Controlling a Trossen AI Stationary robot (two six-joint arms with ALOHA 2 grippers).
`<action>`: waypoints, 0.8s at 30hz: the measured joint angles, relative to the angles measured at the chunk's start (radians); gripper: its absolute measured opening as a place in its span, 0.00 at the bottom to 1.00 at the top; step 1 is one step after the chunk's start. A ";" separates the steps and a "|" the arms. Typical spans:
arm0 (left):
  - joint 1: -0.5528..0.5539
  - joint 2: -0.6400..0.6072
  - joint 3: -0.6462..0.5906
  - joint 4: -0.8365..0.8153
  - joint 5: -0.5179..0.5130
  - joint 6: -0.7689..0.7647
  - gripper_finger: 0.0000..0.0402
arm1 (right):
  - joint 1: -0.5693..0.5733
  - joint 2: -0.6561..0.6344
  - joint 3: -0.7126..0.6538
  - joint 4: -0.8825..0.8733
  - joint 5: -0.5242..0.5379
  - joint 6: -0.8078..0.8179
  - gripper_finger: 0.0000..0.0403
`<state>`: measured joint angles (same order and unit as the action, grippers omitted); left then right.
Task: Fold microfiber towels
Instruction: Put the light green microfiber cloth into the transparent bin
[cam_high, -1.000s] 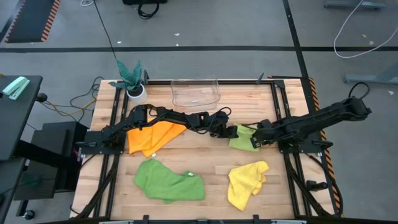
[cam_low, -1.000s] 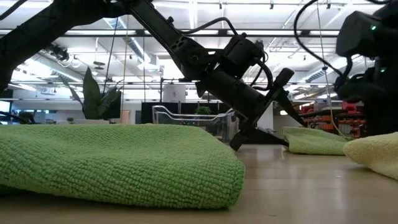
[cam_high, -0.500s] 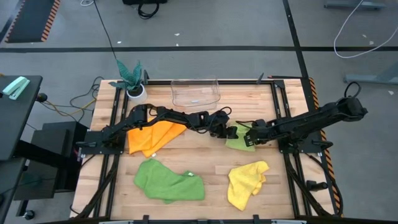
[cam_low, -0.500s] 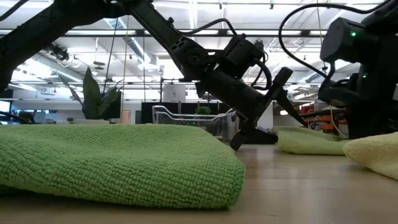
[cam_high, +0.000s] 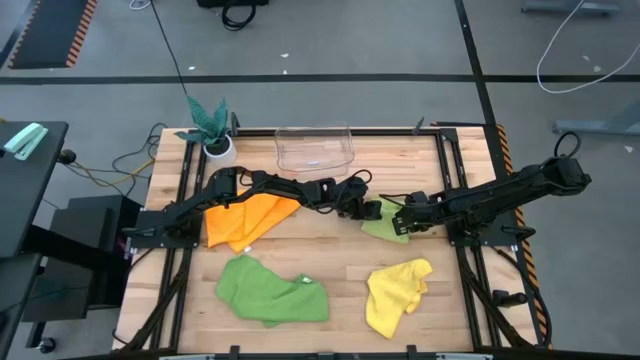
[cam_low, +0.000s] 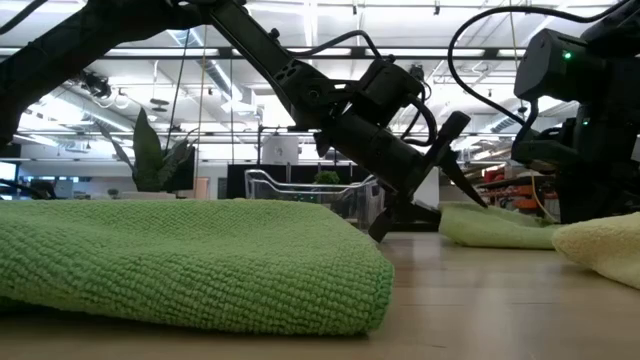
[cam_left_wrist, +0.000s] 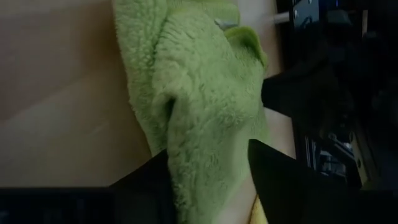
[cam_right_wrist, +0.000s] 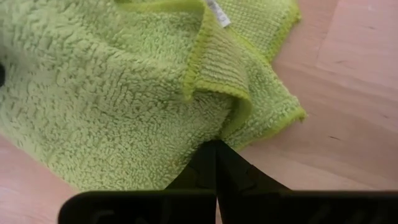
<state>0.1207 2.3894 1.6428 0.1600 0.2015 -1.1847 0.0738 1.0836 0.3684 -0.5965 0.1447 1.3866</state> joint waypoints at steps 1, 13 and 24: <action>0.000 0.000 0.000 0.000 -0.006 0.000 0.40 | 0.000 0.000 0.000 0.002 0.000 -0.002 0.00; 0.000 0.000 0.000 0.001 -0.027 0.057 0.04 | 0.000 0.001 0.005 0.022 0.000 -0.023 0.00; 0.001 0.002 -0.001 0.034 -0.019 0.090 0.02 | 0.001 0.002 0.201 -0.240 0.041 -0.094 0.00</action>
<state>0.1215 2.3913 1.6419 0.1945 0.1829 -1.0944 0.0746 1.0851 0.5692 -0.8366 0.1860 1.2930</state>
